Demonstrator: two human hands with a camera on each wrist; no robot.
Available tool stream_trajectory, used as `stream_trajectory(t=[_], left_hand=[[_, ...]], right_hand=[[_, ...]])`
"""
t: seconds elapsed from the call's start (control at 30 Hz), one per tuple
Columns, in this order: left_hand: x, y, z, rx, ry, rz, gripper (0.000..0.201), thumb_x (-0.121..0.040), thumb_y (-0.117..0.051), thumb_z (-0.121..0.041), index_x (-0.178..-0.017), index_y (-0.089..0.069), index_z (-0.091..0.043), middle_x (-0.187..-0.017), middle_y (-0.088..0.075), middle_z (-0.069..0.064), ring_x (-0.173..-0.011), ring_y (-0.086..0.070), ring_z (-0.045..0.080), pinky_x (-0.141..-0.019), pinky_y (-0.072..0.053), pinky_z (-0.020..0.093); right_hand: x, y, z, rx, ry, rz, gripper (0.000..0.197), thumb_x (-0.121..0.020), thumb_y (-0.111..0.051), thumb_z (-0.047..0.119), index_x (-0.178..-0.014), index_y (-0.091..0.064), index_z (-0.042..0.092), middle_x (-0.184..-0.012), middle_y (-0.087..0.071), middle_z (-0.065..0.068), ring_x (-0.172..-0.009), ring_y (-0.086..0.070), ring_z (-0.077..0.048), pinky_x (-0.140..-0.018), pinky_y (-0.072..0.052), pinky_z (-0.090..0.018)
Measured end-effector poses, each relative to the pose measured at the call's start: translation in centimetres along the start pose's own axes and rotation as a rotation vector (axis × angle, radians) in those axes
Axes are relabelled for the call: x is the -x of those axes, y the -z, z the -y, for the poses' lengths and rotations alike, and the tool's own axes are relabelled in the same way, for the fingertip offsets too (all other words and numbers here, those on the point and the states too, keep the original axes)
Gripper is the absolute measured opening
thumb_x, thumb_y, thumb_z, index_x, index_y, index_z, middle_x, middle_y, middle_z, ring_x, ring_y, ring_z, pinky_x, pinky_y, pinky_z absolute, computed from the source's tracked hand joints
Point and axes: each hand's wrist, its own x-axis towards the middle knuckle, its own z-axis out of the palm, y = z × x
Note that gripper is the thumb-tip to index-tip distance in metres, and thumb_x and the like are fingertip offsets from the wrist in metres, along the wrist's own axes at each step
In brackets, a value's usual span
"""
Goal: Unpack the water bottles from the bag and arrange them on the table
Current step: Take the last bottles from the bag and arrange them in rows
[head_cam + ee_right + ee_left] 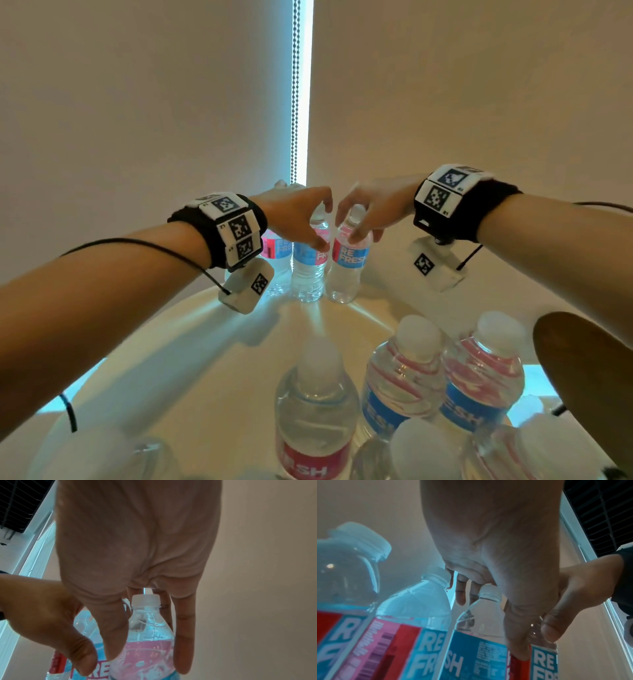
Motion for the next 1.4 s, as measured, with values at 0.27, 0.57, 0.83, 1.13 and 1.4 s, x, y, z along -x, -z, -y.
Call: stream_trajectory(t=[0.27, 0.57, 0.83, 1.13, 1.4], left_hand=[[-0.6, 0.3, 0.5, 0.011, 0.046, 0.037, 0.075, -0.073, -0.079, -0.055, -0.134, -0.045, -0.027, -0.134, -0.059, 0.004, -0.114, -0.054, 0.026, -0.099, -0.039, 0.043], [-0.9, 0.1, 0.6, -0.006, 0.043, 0.053, 0.075, -0.074, -0.079, -0.055, -0.135, -0.047, -0.027, -0.139, -0.056, 0.002, -0.12, -0.054, 0.025, -0.104, -0.039, 0.046], [-0.5, 0.1, 0.6, -0.017, 0.051, 0.028, 0.086, -0.073, -0.078, -0.058, -0.143, -0.038, -0.025, -0.14, -0.056, 0.004, -0.12, -0.053, 0.025, -0.097, -0.041, 0.041], [0.7, 0.8, 1.6, -0.082, -0.024, -0.138, 0.083, -0.069, -0.072, -0.069, -0.138, -0.046, -0.031, -0.138, -0.054, 0.008, -0.132, -0.04, 0.031, -0.112, -0.024, 0.05], [7.4, 5.0, 1.6, 0.191, -0.136, -0.384, 0.078, -0.07, -0.071, -0.064, -0.133, -0.052, -0.023, -0.132, -0.06, 0.001, -0.124, -0.054, 0.019, -0.11, -0.036, 0.036]], right_hand=[[-1.7, -0.3, 0.0, -0.048, -0.005, -0.026, 0.04, -0.089, -0.072, 0.017, -0.125, -0.055, 0.011, -0.101, -0.064, -0.006, -0.074, -0.071, -0.017, -0.057, -0.058, -0.021], [-1.8, -0.5, -0.7, -0.098, -0.003, -0.031, 0.042, -0.085, -0.076, 0.021, -0.123, -0.058, 0.018, -0.113, -0.067, -0.008, -0.09, -0.075, -0.025, -0.086, -0.061, -0.042], [-1.4, -0.8, -0.7, -0.16, 0.008, -0.065, 0.051, -0.084, -0.076, 0.016, -0.13, -0.053, 0.015, -0.113, -0.063, -0.007, -0.092, -0.073, -0.025, -0.079, -0.062, -0.036], [-0.6, -1.2, -1.8, -0.243, 0.047, -0.14, 0.054, -0.083, -0.078, 0.02, -0.129, -0.05, 0.016, -0.118, -0.067, -0.008, -0.094, -0.072, -0.025, -0.086, -0.061, -0.042], [3.9, 0.3, -2.1, -0.292, 0.088, -0.326, 0.056, -0.084, -0.077, 0.026, -0.133, -0.053, 0.018, -0.124, -0.059, -0.006, -0.077, -0.069, -0.017, -0.072, -0.061, -0.031]])
